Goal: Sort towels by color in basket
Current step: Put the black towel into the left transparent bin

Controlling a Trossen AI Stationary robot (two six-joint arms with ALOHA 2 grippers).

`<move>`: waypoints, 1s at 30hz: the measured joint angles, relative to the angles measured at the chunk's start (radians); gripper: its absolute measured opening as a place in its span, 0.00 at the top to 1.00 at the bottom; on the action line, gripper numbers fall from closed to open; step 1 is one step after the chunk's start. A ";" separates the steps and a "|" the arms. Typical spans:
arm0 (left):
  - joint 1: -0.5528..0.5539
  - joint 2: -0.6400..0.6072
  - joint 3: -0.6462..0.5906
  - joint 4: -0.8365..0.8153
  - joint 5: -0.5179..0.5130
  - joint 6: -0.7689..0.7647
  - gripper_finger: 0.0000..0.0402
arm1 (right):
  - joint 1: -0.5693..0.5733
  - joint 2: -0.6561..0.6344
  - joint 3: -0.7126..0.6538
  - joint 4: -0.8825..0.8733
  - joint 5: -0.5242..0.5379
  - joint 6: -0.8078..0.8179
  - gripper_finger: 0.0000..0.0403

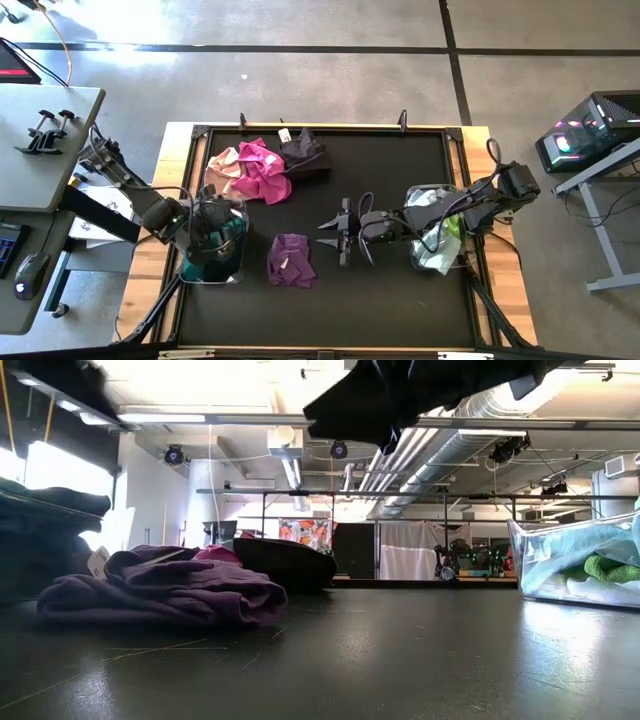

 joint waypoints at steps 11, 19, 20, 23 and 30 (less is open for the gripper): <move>0.105 0.001 -0.238 0.670 -0.074 0.464 0.43 | -0.095 0.201 0.000 0.247 -0.140 -0.039 0.55; 0.251 0.000 -0.285 0.907 0.065 0.617 0.43 | -0.166 0.297 0.106 0.210 -0.334 -0.068 0.39; 0.263 0.000 -0.285 0.908 0.065 0.617 0.43 | -0.164 0.317 0.139 0.177 -0.340 -0.082 0.38; 0.294 0.000 -0.285 0.905 0.067 0.603 0.43 | -0.154 0.384 0.246 0.052 -0.361 -0.154 0.37; 0.305 0.000 -0.285 0.904 0.088 0.609 0.43 | -0.147 0.475 0.426 -0.181 -0.367 -0.295 0.37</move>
